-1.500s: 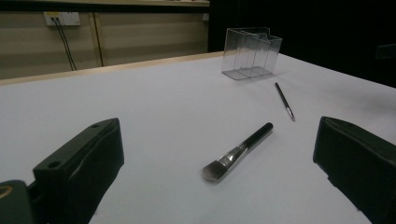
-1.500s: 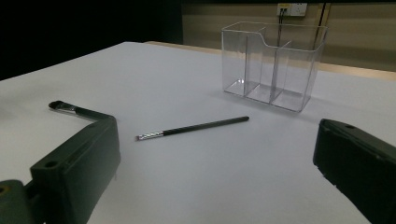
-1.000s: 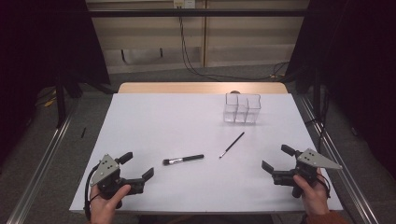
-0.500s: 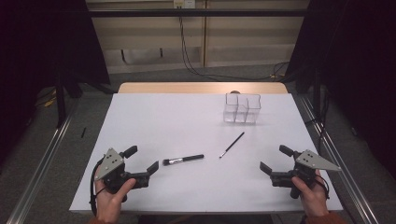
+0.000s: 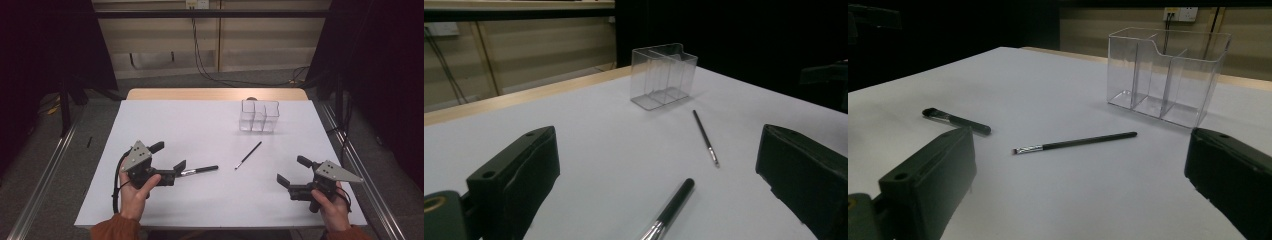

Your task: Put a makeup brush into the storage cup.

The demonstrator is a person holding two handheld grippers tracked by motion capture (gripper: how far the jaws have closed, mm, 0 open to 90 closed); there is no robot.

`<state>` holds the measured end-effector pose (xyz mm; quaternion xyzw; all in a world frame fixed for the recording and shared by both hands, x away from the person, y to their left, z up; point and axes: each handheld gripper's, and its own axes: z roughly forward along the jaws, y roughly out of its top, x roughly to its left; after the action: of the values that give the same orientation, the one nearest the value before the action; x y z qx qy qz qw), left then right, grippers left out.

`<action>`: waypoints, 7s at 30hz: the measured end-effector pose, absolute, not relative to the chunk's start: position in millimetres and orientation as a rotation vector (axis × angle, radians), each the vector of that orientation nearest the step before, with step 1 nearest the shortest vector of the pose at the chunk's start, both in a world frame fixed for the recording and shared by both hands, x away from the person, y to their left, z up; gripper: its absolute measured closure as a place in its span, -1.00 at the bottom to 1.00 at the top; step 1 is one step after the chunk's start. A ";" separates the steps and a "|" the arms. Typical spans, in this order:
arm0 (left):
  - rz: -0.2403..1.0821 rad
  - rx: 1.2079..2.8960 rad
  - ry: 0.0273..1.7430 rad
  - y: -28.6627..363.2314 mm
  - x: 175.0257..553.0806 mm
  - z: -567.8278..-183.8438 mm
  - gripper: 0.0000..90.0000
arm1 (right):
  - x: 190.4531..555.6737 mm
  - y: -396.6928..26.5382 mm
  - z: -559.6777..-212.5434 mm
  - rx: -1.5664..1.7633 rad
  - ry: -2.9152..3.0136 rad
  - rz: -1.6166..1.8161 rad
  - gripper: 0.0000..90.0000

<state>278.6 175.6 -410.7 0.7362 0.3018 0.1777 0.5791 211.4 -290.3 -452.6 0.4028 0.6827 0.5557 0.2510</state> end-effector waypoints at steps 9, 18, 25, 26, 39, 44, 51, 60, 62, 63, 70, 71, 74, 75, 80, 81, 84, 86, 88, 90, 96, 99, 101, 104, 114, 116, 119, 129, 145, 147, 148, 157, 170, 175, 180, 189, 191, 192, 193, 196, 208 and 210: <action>0.432 1.750 0.696 156.1 293.8 -403.1 -0.92 | 210.9 -289.7 -452.8 1.087 1.868 1.511 -1.00; 0.404 1.796 0.677 141.3 310.3 -401.4 -0.92 | 210.5 -289.7 -453.2 1.081 1.877 1.511 -1.00; 0.381 1.833 0.664 132.0 322.8 -399.8 -0.92 | 210.3 -289.0 -453.3 1.077 1.884 1.512 -1.00; 0.373 1.846 0.663 131.0 324.3 -399.6 -0.92 | 210.2 -289.1 -453.4 1.079 1.884 1.512 -1.00; 0.275 1.990 0.659 120.5 345.3 -401.4 -0.90 | 210.1 -289.3 -453.5 1.078 1.894 1.509 -1.00; 0.250 2.087 0.639 117.1 350.2 -399.9 -0.90 | 210.0 -289.1 -453.6 1.075 1.909 1.504 -1.00; 0.231 2.226 0.624 113.0 351.1 -404.3 -0.90 | 210.0 -288.9 -453.7 1.076 1.913 1.506 -1.00; 0.208 2.343 0.621 106.6 358.5 -405.9 -0.89 | 210.6 -288.7 -454.1 1.071 1.925 1.499 -1.00; 0.180 2.398 0.602 103.8 360.0 -407.3 -0.89 | 210.4 -288.8 -454.1 1.068 1.928 1.496 -1.00; 0.144 2.420 0.607 101.8 360.2 -408.4 -0.89 | 210.4 -288.8 -454.1 1.067 1.931 1.497 -1.00; 0.107 2.537 0.597 98.2 363.9 -417.0 -0.89 | 210.3 -288.3 -454.3 1.064 1.942 1.493 -1.00; 0.096 2.539 0.600 97.6 364.1 -417.9 -0.88 | 210.8 -288.0 -454.6 1.064 1.944 1.488 -1.00; 0.061 2.552 0.616 95.3 363.0 -419.2 -0.86 | 210.8 -287.6 -454.5 1.063 1.950 1.486 -1.00; 0.051 2.569 0.615 94.4 362.7 -419.8 -0.83 | 211.0 -287.5 -454.6 1.061 1.954 1.482 -1.00; -0.026 2.629 0.596 90.7 363.7 -427.1 -0.78 | 211.1 -287.4 -455.0 1.056 1.961 1.477 -1.00; -0.046 2.638 0.601 89.4 364.3 -429.0 -0.78 | 211.1 -287.4 -455.0 1.056 1.961 1.477 -1.00; -0.044 2.676 0.574 85.8 366.5 -435.1 -0.83 | 211.2 -287.1 -455.1 1.055 1.965 1.475 -1.00; -0.049 2.687 0.576 84.4 367.4 -437.3 -0.83 | 211.3 -287.0 -455.2 1.054 1.967 1.474 -1.00; -0.052 2.694 0.578 84.0 368.5 -438.6 -0.84 | 211.1 -287.1 -455.2 1.053 1.968 1.473 -1.00; -0.062 2.711 0.572 83.2 368.9 -440.1 -0.85 | 211.1 -287.2 -455.3 1.052 1.969 1.473 -1.00; -0.072 2.773 0.542 78.7 368.2 -446.8 -0.83 | 211.4 -286.9 -455.6 1.058 1.964 1.463 -1.00; -0.097 2.796 0.520 77.7 369.5 -450.5 -0.75 | 211.4 -286.7 -455.6 1.059 1.964 1.460 -1.00; -0.093 2.822 0.504 77.3 370.4 -453.4 -0.66 | 211.4 -286.6 -455.7 1.056 1.969 1.460 -1.00; -0.062 2.845 0.481 75.8 369.7 -453.3 -0.60 | 211.7 -286.2 -455.9 1.053 1.974 1.462 -1.00; -0.027 2.880 0.434 74.2 365.3 -450.2 -0.15 | 211.8 -286.2 -456.4 1.053 1.975 1.443 -1.00; -0.032 2.881 0.423 74.4 363.9 -448.9 0.04 | 211.8 -286.0 -456.4 1.050 1.977 1.443 -1.00; -0.042 2.871 0.440 75.8 364.4 -448.5 0.22 | 211.8 -285.9 -456.4 1.050 1.978 1.448 -1.00; -0.060 2.878 0.430 74.0 362.3 -448.0 0.64 | 212.4 -286.2 -456.7 1.051 1.975 1.441 -1.00; -0.108 2.888 0.496 71.8 368.3 -446.3 0.71 | 212.2 -285.7 -456.6 1.045 1.986 1.442 -1.00; -0.113 2.876 0.506 73.3 368.5 -446.3 0.71 | 212.5 -285.6 -456.8 1.044 1.987 1.441 -1.00; -0.118 2.866 0.516 74.0 368.5 -446.4 0.71 | 212.5 -285.6 -456.7 1.047 1.986 1.442 -1.00; -0.133 2.795 0.559 81.3 369.7 -445.6 0.71 | 212.4 -285.7 -456.7 1.047 1.983 1.443 -1.00; -0.114 2.619 0.611 101.2 370.4 -431.0 0.71 | 212.5 -285.7 -456.8 1.050 1.980 1.440 -1.00; -0.060 2.549 0.631 107.4 365.6 -427.0 0.71 | 212.6 -285.6 -456.8 1.050 1.980 1.439 -1.00; -0.038 2.472 0.663 116.4 364.3 -424.5 0.71 | 212.4 -285.9 -456.7 1.051 1.977 1.439 -1.00; 0.033 2.329 0.734 134.1 357.9 -425.2 0.71 | 212.4 -286.1 -456.6 1.050 1.972 1.440 -1.00; 0.031 2.296 0.758 137.2 357.1 -425.7 0.71 | 212.6 -286.1 -456.7 1.050 1.971 1.439 -1.00; 0.039 2.288 0.766 138.6 356.8 -425.8 0.71 | 212.6 -286.1 -456.6 1.051 1.970 1.439 -1.00; 0.045 2.278 0.771 139.9 356.3 -425.9 0.71 | 212.5 -286.1 -456.6 1.051 1.970 1.439 -1.00; 0.052 2.242 0.779 143.0 353.7 -424.9 0.71 | 212.3 -286.2 -456.5 1.051 1.969 1.439 -1.00; 0.088 2.071 0.721 151.5 340.7 -418.7 0.71 | 212.1 -286.6 -456.3 1.055 1.960 1.442 -1.00; 0.089 2.050 0.715 151.9 337.9 -417.3 0.71 | 212.1 -286.6 -456.3 1.055 1.960 1.442 -1.00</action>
<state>337.9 151.9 -417.3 0.8349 0.2910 0.0361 0.4657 212.1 -286.6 -456.3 0.3859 0.7171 0.5275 0.2422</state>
